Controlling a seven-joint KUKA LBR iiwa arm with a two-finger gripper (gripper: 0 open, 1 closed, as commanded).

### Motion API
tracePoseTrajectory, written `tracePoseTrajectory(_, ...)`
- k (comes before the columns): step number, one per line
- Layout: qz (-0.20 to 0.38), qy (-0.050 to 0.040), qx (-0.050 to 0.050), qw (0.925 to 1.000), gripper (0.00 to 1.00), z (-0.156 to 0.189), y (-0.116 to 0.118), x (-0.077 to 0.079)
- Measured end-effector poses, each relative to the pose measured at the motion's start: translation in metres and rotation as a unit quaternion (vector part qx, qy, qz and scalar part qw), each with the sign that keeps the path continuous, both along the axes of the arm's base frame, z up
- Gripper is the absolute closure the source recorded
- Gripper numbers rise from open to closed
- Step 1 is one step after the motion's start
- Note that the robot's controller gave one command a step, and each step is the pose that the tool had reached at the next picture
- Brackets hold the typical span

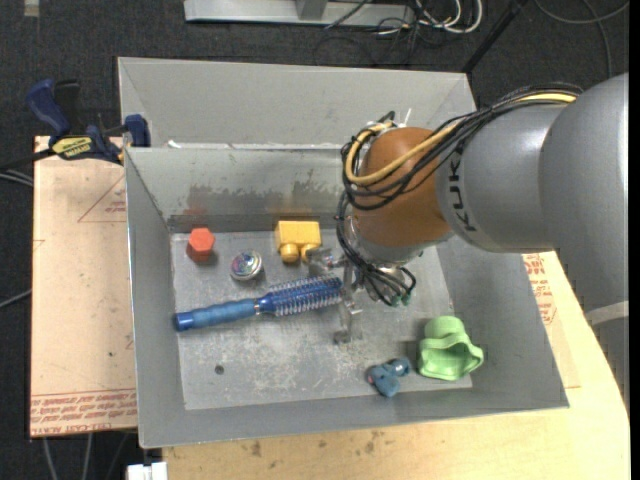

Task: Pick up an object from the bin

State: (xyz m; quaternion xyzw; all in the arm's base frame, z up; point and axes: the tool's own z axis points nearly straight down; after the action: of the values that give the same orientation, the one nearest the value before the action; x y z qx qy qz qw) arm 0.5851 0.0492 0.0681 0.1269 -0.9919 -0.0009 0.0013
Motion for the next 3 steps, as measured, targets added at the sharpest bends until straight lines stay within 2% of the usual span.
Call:
tracePoseTrajectory(1,0.086,-0.0039,0.000,0.9963,0.00,0.033,-0.001,-0.001)
tracePoseTrajectory(2,0.092,-0.0022,0.000,0.9958,0.00,0.036,-0.001,-0.008)
tracePoseTrajectory(3,0.004,-0.0011,0.000,1.0000,0.00,0.001,-0.002,-0.003)
